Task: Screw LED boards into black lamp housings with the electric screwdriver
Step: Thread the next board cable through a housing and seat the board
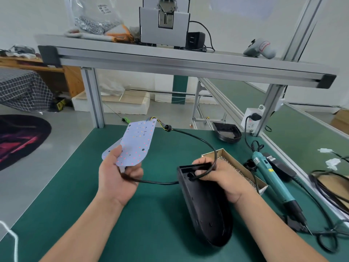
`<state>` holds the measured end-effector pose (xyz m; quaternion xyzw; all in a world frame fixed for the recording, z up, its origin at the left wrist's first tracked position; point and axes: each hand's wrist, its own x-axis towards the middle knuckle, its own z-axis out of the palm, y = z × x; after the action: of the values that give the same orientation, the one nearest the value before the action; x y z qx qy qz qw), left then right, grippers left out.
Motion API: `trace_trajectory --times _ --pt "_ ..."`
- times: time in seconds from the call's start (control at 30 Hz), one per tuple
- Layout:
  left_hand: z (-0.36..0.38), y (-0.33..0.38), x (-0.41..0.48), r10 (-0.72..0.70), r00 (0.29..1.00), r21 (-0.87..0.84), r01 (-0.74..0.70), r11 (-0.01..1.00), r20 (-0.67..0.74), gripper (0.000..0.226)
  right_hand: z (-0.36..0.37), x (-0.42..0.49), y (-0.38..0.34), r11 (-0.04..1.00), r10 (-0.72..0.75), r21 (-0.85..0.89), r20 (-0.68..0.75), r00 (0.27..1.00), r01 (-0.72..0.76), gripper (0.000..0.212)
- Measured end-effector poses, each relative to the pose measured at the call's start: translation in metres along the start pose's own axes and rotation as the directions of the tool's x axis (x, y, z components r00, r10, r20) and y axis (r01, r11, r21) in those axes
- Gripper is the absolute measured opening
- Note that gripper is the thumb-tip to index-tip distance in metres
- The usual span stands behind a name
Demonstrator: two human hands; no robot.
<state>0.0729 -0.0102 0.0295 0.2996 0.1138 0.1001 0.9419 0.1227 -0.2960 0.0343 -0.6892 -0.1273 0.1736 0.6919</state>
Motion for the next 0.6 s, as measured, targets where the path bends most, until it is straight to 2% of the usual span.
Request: trace_trajectory --times 0.1,0.2,0.27,0.33,0.43,0.53,0.6 --pt "-0.005 0.007 0.007 0.07 0.996 0.215 -0.058 0.975 -0.053 0.01 -0.004 0.006 0.003 0.996 0.082 0.045 -0.1 0.992 -0.078 0.03" --pt "-0.007 0.011 0.009 0.07 0.995 0.377 -0.094 0.922 0.075 0.014 -0.002 0.01 0.004 0.985 0.14 0.125 -0.187 0.972 -0.118 0.04" --pt "-0.008 0.011 0.007 0.012 0.984 0.44 -0.09 0.893 0.177 0.019 -0.002 0.011 0.004 0.974 0.17 0.185 -0.197 0.966 -0.134 0.039" --pt "-0.009 0.01 0.003 -0.076 0.967 0.459 -0.046 0.887 0.242 0.021 0.0 0.009 0.004 0.96 0.194 0.235 -0.172 0.966 -0.151 0.029" --pt "-0.006 0.011 -0.008 -0.278 0.893 0.515 0.062 0.855 0.354 0.022 0.003 0.007 0.004 0.981 0.114 0.179 -0.183 0.976 -0.081 0.016" --pt "-0.001 0.008 -0.021 -0.463 0.772 0.698 0.036 0.715 0.435 0.035 0.008 0.005 0.005 1.0 0.013 0.022 -0.214 0.977 -0.008 0.012" --pt "0.008 -0.001 -0.03 -0.491 0.764 0.834 -0.109 0.54 0.418 0.037 0.01 0.004 0.004 0.999 -0.028 -0.049 -0.184 0.983 0.02 0.013"
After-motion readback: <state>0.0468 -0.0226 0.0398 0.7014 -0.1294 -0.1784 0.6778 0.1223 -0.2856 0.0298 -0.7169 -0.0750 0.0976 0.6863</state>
